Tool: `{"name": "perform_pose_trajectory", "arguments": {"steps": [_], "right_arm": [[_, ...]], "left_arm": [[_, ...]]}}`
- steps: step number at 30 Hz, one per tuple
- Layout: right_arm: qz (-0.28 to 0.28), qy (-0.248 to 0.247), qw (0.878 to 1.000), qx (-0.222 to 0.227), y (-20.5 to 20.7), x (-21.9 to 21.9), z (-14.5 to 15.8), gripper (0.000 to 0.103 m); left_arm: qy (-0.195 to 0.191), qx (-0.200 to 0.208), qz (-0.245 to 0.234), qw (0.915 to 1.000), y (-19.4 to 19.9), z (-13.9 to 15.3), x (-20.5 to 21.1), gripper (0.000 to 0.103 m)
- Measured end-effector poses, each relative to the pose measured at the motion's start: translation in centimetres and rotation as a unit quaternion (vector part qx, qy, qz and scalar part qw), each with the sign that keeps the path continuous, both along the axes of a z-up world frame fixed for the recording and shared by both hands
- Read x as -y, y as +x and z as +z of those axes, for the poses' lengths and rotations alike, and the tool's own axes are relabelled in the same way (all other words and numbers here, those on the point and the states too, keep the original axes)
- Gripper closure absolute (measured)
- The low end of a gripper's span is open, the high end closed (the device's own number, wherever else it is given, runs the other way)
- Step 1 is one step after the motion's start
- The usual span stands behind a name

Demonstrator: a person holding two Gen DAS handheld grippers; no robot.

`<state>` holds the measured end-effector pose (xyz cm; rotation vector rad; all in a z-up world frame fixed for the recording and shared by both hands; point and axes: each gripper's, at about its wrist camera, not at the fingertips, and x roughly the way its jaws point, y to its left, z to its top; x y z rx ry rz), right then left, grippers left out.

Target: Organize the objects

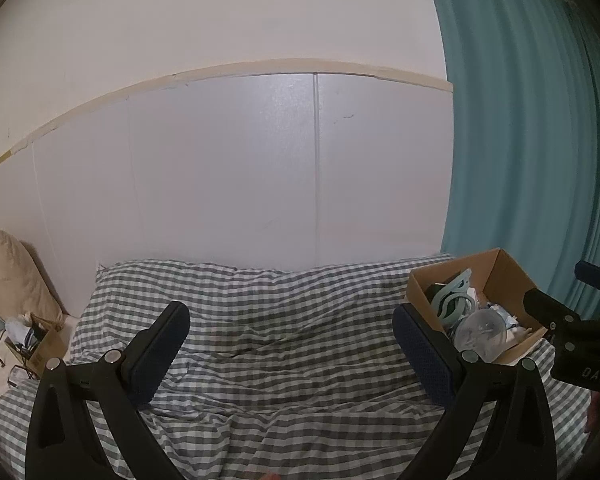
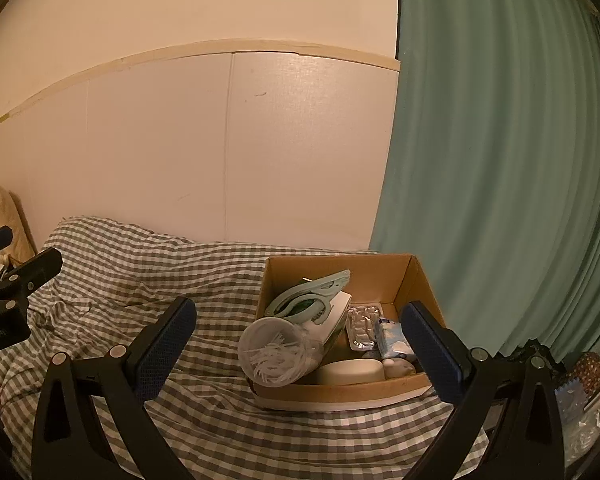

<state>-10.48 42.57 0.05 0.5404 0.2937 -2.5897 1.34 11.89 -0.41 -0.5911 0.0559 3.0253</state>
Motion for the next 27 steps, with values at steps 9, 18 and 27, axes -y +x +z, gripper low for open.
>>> {"name": "perform_pose_trajectory", "arguments": {"steps": [9,18,27], "right_arm": [[-0.002,0.011,1.000,0.001,-0.05,0.29,-0.20,0.000],[0.005,0.008,1.000,0.004,0.01,0.32,-0.26,0.000],[0.006,0.013,1.000,0.009,-0.19,0.50,-0.60,0.000]], "left_arm": [[0.005,-0.003,-0.002,1.0000,0.07,0.09,0.29,0.000],[0.001,0.003,0.003,1.0000,0.05,0.07,0.69,0.000],[-0.023,0.000,0.011,0.9997,0.02,-0.58,0.05,0.000]]}}
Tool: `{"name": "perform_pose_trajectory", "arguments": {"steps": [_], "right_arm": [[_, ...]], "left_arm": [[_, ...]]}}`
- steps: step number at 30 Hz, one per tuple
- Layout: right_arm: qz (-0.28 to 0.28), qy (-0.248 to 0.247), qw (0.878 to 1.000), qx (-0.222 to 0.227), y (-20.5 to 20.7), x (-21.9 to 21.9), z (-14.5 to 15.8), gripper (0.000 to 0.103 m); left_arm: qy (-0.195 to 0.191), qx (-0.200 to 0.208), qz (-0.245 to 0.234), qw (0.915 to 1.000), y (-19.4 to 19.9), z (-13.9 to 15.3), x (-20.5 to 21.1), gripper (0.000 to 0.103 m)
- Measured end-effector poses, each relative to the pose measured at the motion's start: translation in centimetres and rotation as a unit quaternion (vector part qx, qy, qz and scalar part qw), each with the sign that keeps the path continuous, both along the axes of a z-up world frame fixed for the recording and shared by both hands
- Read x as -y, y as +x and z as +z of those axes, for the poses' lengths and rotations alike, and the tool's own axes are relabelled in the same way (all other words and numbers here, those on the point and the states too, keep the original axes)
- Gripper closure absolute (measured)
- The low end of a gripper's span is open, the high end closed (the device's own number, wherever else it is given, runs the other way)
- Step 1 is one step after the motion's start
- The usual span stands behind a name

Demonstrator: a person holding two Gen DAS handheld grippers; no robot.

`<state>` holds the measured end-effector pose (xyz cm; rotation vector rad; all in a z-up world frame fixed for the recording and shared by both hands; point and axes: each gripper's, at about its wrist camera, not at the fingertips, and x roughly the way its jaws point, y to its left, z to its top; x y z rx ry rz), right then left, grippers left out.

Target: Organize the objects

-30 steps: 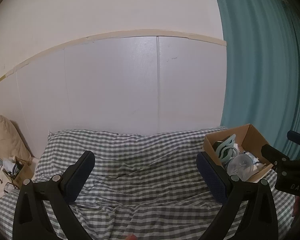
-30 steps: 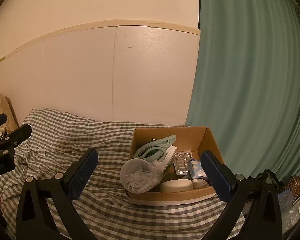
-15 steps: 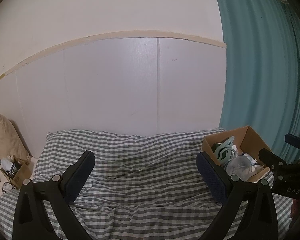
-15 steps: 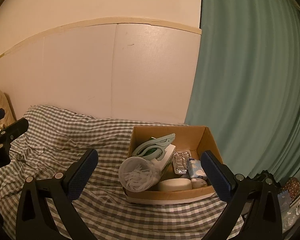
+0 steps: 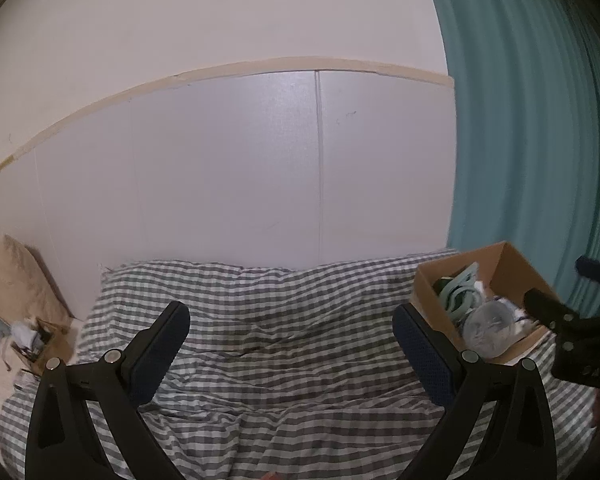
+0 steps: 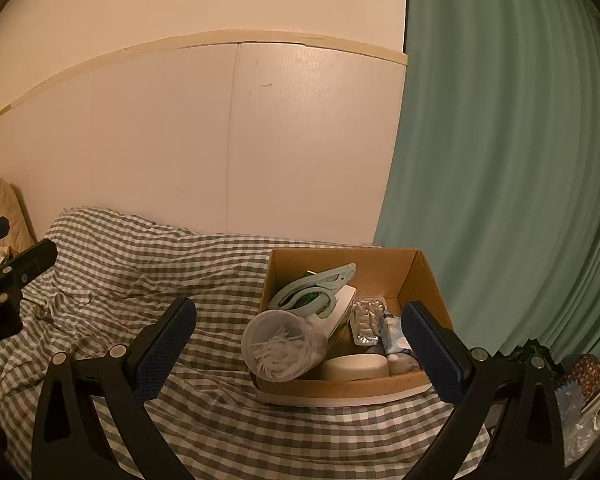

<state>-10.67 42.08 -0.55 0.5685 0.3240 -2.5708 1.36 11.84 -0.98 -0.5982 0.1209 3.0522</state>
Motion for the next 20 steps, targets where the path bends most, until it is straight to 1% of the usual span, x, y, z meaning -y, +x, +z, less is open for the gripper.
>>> {"name": "perform_pose_trajectory", "arguments": {"steps": [2,4,8,15,20], "right_arm": [[-0.002,0.006,1.000,-0.003,0.00,0.09,-0.07,0.000],[-0.003,0.013,1.000,-0.006,0.04,0.25,-0.16,0.000],[-0.001,0.015,1.000,-0.003,-0.05,0.36,-0.32,0.000],[-0.003,0.014,1.000,-0.003,-0.02,0.28,-0.27,0.000],[-0.001,0.014,1.000,-0.003,-0.04,0.26,-0.23,0.000]], "left_arm": [[-0.011,0.001,0.003,0.9999,-0.08,-0.15,-0.33,0.000],[-0.010,0.002,0.001,0.9999,-0.12,-0.21,-0.48,0.000],[0.004,0.008,-0.001,1.0000,-0.16,-0.21,-0.41,0.000],[0.012,0.009,0.000,0.9999,-0.11,0.04,-0.39,0.000],[0.036,0.017,0.000,0.9992,-0.18,0.17,0.07,0.000]]}}
